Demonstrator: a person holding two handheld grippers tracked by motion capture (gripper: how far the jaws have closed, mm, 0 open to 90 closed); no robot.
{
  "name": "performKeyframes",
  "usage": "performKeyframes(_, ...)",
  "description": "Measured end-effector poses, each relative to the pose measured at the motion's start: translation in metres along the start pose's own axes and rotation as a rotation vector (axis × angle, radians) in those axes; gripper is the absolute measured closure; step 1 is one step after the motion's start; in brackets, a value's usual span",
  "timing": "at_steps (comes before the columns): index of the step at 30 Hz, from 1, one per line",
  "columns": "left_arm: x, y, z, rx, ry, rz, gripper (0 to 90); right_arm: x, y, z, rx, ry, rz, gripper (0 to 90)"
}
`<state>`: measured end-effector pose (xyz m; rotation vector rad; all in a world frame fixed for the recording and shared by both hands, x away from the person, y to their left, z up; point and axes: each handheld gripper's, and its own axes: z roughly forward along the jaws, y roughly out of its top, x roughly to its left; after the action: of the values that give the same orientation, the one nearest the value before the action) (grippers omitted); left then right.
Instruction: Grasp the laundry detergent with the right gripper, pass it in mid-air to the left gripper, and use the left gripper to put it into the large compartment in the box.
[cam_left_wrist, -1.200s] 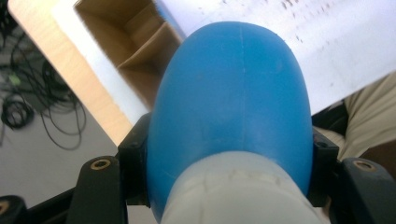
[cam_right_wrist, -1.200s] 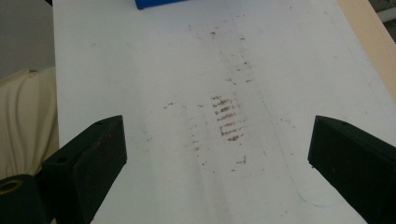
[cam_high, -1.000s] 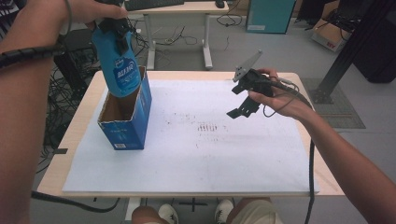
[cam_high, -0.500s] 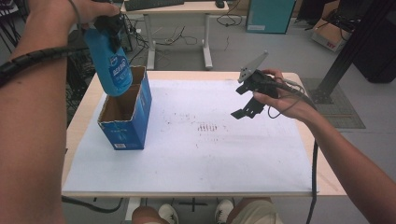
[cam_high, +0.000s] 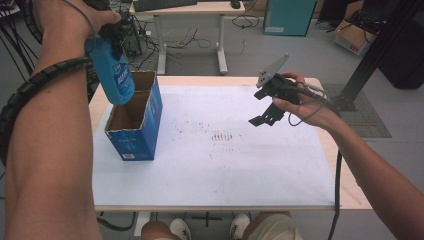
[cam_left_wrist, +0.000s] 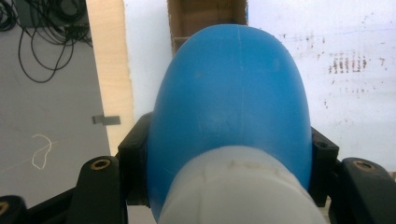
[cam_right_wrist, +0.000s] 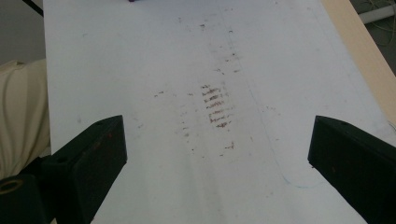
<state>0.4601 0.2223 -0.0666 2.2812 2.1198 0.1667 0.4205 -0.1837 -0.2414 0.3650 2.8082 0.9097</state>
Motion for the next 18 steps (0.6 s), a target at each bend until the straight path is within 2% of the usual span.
performKeyframes(6,0.005,0.001,0.009,-0.013,-0.033,-0.020,37.4,0.000,-0.003,0.000,0.003,-0.003,0.001,4.5)
performKeyframes(9,0.005,0.001,0.015,-0.023,-0.030,-0.035,37.4,0.000,-0.005,-0.001,0.004,-0.007,0.000,4.5)
performKeyframes(13,0.003,0.002,0.023,-0.012,-0.019,-0.038,37.4,0.001,-0.006,-0.001,0.012,-0.009,0.011,4.5)
performKeyframes(16,0.004,0.002,0.030,-0.011,-0.027,-0.044,37.4,0.001,-0.007,-0.002,0.011,-0.009,0.001,4.5)
performKeyframes(18,0.004,0.001,0.034,-0.012,-0.032,-0.047,37.4,0.001,-0.007,-0.002,0.012,-0.013,0.012,4.5)
